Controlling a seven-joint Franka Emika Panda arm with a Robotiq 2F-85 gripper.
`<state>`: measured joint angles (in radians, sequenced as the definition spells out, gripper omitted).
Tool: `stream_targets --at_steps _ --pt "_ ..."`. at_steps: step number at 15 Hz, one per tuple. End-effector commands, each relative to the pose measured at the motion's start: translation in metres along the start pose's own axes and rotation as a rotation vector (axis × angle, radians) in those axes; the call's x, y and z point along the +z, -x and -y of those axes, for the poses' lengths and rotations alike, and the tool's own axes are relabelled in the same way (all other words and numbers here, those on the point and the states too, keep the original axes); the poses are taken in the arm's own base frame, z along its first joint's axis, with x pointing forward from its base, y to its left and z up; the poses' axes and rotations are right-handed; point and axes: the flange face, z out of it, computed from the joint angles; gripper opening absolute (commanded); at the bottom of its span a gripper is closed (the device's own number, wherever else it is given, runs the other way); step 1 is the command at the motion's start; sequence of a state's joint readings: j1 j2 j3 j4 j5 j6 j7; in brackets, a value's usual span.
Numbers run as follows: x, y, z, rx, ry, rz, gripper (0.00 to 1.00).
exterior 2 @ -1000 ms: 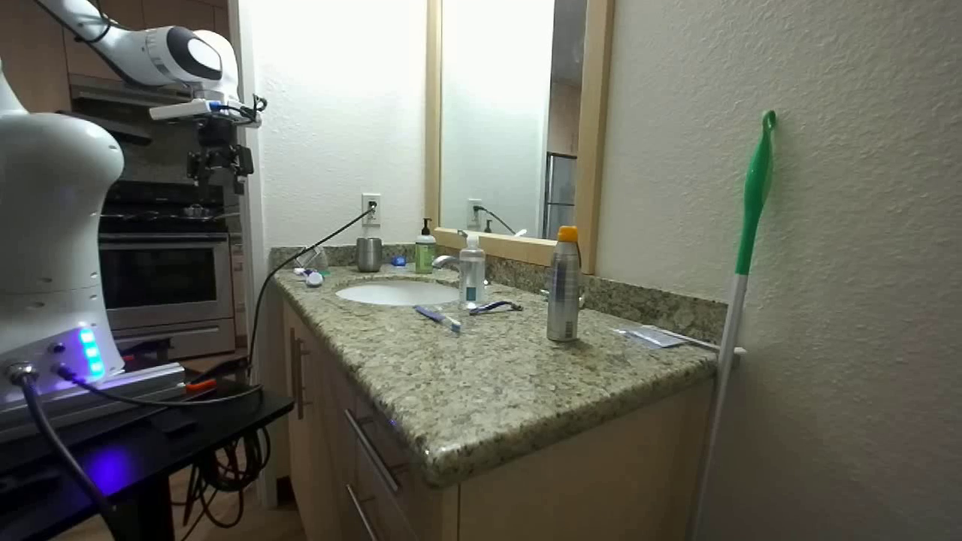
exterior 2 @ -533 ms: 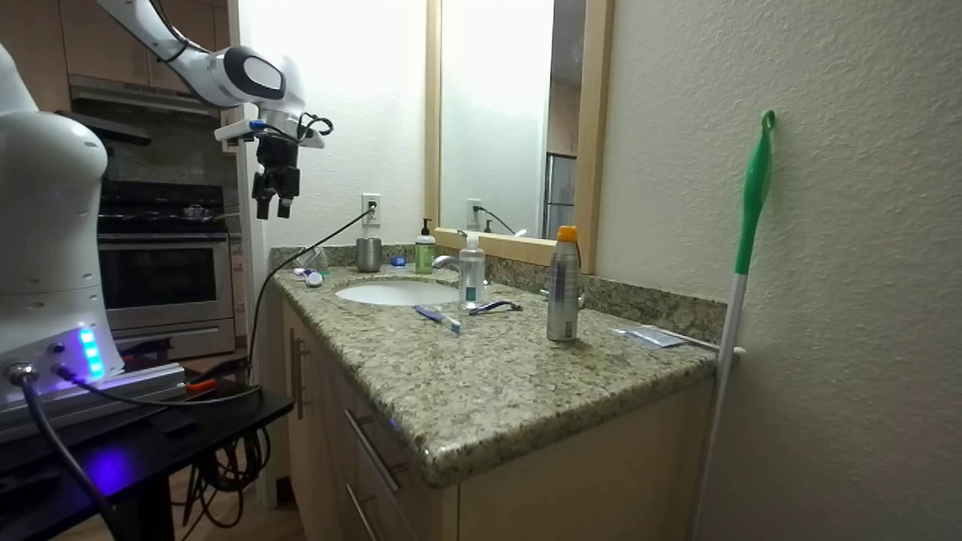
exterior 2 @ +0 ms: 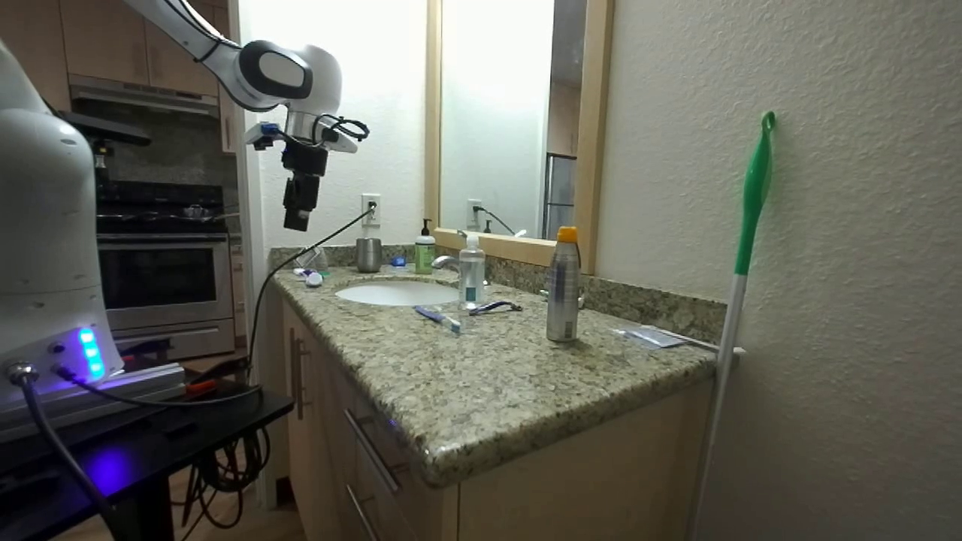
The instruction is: Pick up the toothbrush and put it in the toothbrush holder
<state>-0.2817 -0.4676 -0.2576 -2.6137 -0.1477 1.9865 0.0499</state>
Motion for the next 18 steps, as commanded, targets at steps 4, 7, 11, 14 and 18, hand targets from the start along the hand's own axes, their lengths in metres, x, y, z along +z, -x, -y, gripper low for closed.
stream_targets --at_steps 4,7,11,14,18 --pt "0.024 -0.041 -0.049 0.341 0.013 0.025 1.0" --pt "0.034 -0.055 -0.092 0.516 -0.015 0.003 1.0" --pt "0.03 -0.067 -0.139 0.732 -0.03 -0.098 1.0" --pt "0.027 -0.066 -0.147 0.909 -0.033 -0.119 1.0" --pt "0.032 -0.073 -0.137 0.936 -0.015 -0.138 1.0"
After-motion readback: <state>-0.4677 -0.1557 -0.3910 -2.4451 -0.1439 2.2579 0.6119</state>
